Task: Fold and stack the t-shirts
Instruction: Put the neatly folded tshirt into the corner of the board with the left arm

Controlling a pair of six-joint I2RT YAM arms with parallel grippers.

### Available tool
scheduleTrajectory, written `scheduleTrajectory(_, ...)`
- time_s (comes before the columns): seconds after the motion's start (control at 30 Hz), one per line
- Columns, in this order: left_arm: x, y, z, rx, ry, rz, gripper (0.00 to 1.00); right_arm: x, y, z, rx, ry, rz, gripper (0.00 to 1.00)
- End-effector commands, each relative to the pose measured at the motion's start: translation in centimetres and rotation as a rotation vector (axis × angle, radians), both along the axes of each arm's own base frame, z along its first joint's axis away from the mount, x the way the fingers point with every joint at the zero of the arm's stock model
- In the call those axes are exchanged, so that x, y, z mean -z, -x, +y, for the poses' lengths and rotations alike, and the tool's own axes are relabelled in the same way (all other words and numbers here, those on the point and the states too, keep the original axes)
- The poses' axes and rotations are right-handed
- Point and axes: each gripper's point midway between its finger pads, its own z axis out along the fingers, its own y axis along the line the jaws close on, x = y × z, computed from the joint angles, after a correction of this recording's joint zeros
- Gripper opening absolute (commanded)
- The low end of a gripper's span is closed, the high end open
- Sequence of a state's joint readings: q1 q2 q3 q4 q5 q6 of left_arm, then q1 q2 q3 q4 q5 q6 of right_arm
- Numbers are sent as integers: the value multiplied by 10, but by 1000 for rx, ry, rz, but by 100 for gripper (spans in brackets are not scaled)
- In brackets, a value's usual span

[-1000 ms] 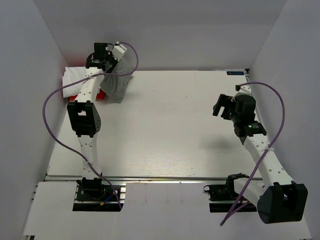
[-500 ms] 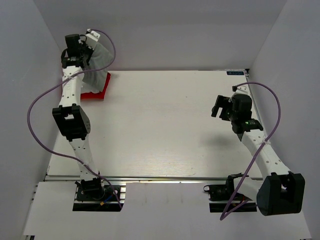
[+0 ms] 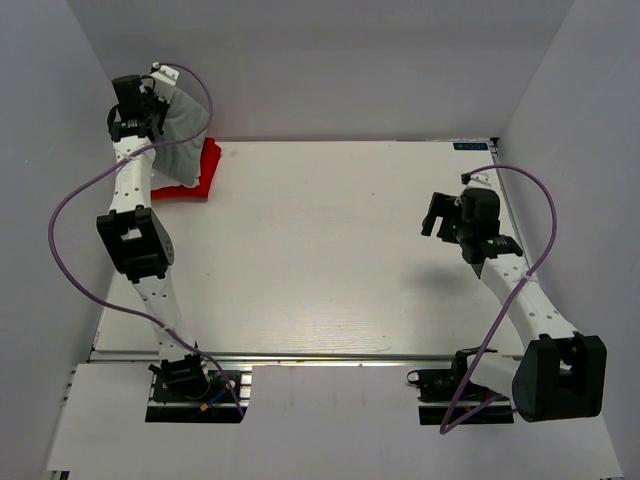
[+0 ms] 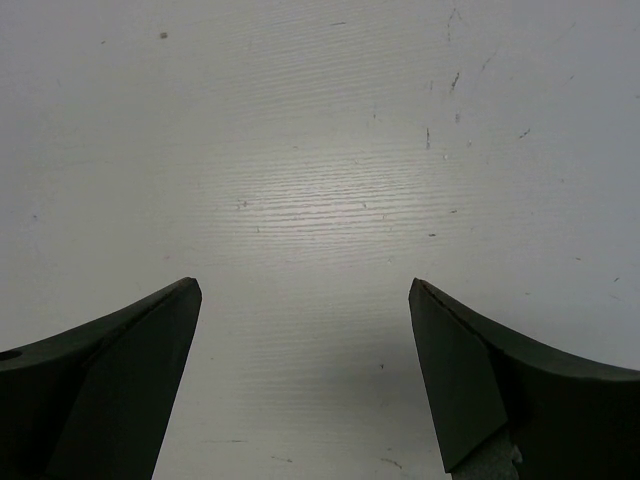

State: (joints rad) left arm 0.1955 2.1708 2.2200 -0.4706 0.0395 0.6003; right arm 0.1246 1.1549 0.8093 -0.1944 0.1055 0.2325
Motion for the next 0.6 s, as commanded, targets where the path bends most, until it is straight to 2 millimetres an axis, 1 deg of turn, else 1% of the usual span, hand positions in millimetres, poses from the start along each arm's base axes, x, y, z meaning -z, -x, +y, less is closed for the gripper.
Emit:
scheduleTrajectory(0.0, -19, -8, 7, -34, 2, -85, 0, -15, -9, -1, 9, -1, -25, 90)
scheduleTrajectory(0.03, -12, -9, 13, -62, -5, -72, 0, -16, -9, 0, 5, -1, -25, 90)
scheduleTrajectory(0.07, -15, -8, 22, -95, -3, -86, 0, -15, -10, 0, 6, -3, -21, 90)
scheduleTrajectory(0.13, -10, -11, 36, -180, -9, -106, 0, -16, -12, 2, 2, -8, -21, 90)
scheduleTrajectory(0.17, -15, -10, 41, -208, -21, -125, 0, -17, -13, 1, 8, -10, -22, 90)
scheduleTrajectory(0.2, -15, -10, 41, -211, -12, -127, 0, -14, -13, 2, 0, -12, -13, 90)
scheduleTrajectory(0.23, -8, -12, 41, -211, -11, -117, 0, -15, -14, 4, -6, -14, -14, 90)
scheduleTrajectory(0.3, -6, -10, 47, -245, -23, -116, 0, -14, -14, 7, -14, -19, -7, 90)
scheduleTrajectory(0.37, 6, -9, 50, -269, -18, -96, 0, -13, -15, 7, -20, -14, 3, 90)
scheduleTrajectory(0.4, 6, -9, 50, -274, -6, -100, 0, -12, -16, 6, -17, -10, 4, 90)
scheduleTrajectory(0.43, 11, -9, 49, -277, 4, -92, 0, -11, -16, 4, -11, -7, 9, 90)
scheduleTrajectory(0.47, 11, -9, 49, -280, 12, -94, 2, -12, -16, 5, -14, -7, 7, 90)
scheduleTrajectory(0.53, 14, -6, 52, -304, 15, -86, 2, -9, -17, 5, -15, -7, 18, 90)
scheduleTrajectory(0.57, 21, -3, 51, -307, 24, -70, 2, -10, -18, 5, -18, -6, 18, 90)
